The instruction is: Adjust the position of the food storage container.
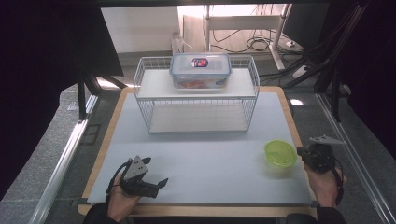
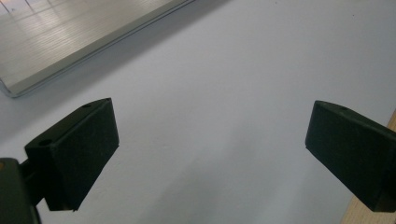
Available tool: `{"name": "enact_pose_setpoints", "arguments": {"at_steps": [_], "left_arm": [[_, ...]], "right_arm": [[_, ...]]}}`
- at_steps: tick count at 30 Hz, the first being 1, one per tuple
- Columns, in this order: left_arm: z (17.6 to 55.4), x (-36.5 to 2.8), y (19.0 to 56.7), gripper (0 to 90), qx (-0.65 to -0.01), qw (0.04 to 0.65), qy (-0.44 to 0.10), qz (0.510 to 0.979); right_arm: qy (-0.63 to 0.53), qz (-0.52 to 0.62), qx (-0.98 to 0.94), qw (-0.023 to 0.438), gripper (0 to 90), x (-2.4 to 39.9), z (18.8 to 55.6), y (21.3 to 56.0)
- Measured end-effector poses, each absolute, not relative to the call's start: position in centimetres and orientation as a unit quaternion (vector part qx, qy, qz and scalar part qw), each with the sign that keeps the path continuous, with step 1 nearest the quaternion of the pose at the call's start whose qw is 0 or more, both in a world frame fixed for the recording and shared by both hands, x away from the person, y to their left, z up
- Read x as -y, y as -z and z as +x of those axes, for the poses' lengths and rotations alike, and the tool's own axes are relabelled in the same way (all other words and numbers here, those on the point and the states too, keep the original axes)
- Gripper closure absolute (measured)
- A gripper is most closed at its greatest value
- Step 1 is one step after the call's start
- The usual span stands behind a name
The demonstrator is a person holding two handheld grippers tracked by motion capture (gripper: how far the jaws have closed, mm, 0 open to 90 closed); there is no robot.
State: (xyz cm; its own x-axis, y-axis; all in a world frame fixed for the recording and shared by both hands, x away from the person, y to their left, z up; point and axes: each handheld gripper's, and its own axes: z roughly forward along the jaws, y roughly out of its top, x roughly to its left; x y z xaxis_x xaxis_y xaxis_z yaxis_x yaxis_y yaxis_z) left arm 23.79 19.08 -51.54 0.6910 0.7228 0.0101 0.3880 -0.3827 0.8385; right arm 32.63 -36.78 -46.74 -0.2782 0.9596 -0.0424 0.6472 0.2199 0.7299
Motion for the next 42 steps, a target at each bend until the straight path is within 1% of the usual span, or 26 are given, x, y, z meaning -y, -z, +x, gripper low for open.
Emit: {"name": "enact_pose_setpoints", "arguments": {"at_steps": [8,20,28,36,39,42], "left_arm": [[23.8,-19.0,51.6,2.9,-0.345,0.434,-0.192,0.810],[23.8,-18.9,51.6,3.1,-0.344,0.431,-0.193,0.812],[23.9,-18.9,51.6,3.1,-0.345,0.428,-0.194,0.812],[23.9,-18.9,51.6,3.2,-0.345,0.427,-0.195,0.813],[23.9,-18.9,51.6,3.2,-0.344,0.427,-0.195,0.813],[23.9,-18.9,51.6,3.3,-0.345,0.427,-0.195,0.813]], "right_arm": [[-0.302,0.542,-0.747,0.239,90.0,36.1,32.7,47.2],[-0.319,0.521,-0.764,0.207,90.0,33.4,32.8,47.6],[-0.333,0.501,-0.778,0.181,90.0,30.7,32.7,47.8],[-0.346,0.468,-0.799,0.147,90.0,26.2,32.5,48.1],[-0.346,0.459,-0.805,0.145,90.0,25.5,32.5,48.2],[-0.338,0.454,-0.810,0.154,89.9,25.2,32.4,48.3]]}}
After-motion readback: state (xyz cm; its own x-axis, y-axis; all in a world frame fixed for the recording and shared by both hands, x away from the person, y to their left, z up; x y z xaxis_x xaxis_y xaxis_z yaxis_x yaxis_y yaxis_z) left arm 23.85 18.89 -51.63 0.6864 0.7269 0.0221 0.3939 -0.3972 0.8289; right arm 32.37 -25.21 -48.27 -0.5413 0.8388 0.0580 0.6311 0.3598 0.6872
